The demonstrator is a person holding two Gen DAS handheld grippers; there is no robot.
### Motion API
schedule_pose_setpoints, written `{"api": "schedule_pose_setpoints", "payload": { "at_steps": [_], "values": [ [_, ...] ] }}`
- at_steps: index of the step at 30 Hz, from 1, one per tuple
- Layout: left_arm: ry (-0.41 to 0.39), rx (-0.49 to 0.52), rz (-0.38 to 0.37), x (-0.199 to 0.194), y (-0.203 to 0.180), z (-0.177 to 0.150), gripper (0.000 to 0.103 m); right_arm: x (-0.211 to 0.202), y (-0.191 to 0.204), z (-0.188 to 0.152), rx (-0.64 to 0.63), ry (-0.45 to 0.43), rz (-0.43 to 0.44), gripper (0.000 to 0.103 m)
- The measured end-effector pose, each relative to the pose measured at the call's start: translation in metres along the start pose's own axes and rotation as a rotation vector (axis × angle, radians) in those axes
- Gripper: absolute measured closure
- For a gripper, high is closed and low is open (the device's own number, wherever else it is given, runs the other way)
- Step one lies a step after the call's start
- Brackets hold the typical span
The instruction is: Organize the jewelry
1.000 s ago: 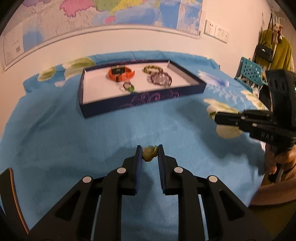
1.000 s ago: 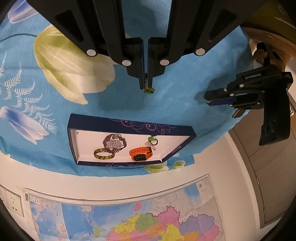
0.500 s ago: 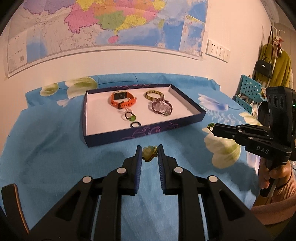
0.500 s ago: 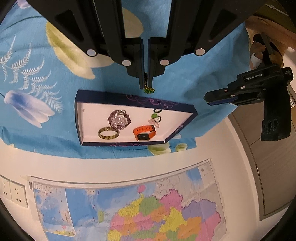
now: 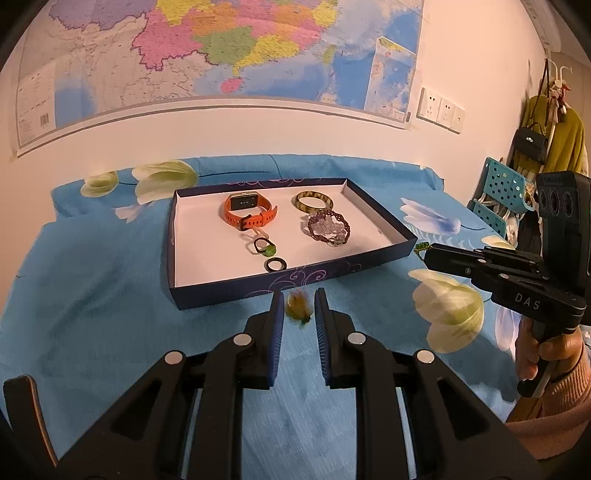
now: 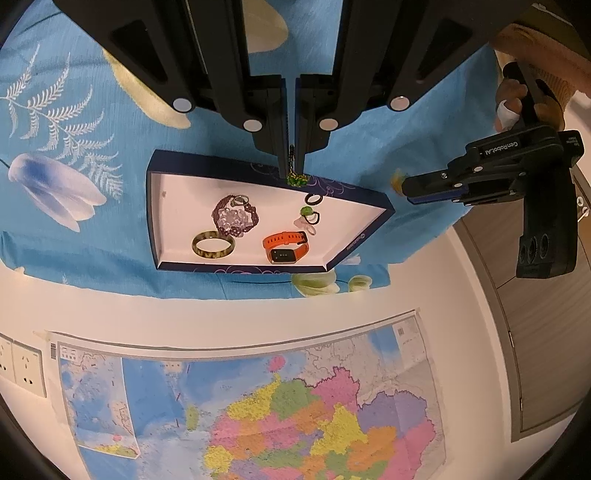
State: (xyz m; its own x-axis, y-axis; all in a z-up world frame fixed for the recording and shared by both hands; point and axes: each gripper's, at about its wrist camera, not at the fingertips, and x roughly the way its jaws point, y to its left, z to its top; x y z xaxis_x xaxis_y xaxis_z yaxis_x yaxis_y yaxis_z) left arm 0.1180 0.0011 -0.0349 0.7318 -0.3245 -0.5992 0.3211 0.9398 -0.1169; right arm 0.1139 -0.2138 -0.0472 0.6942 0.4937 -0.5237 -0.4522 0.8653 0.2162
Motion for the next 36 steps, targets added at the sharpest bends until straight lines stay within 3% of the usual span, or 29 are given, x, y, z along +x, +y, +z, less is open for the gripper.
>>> {"api": "schedule_pose_setpoints", "payload": {
  "at_steps": [14, 15, 17, 25, 31, 36],
  "values": [
    [0.001, -0.017, 0.004, 0.005, 0.011, 0.002, 0.086, 0.006, -0.007, 0.008, 0.002, -0.001, 0.001, 0.101],
    [0.013, -0.020, -0.009, 0.008, 0.012, 0.001, 0.086, 0.007, -0.007, 0.008, 0.004, 0.002, 0.003, 0.101],
    [0.040, -0.022, -0.039, 0.017, 0.011, 0.001, 0.074, 0.009, -0.010, 0.007, 0.009, 0.008, 0.004, 0.101],
    [0.122, 0.029, -0.033, 0.060, -0.004, 0.001, 0.064, 0.012, -0.013, 0.004, 0.017, 0.021, 0.010, 0.101],
    [0.184, 0.005, -0.014, 0.089, -0.004, 0.006, 0.059, 0.014, -0.018, 0.002, 0.029, 0.030, 0.011, 0.101],
    [0.222, -0.007, -0.015, 0.102, -0.006, 0.006, 0.064, 0.019, -0.021, 0.001, 0.042, 0.038, 0.021, 0.101]
  ]
}}
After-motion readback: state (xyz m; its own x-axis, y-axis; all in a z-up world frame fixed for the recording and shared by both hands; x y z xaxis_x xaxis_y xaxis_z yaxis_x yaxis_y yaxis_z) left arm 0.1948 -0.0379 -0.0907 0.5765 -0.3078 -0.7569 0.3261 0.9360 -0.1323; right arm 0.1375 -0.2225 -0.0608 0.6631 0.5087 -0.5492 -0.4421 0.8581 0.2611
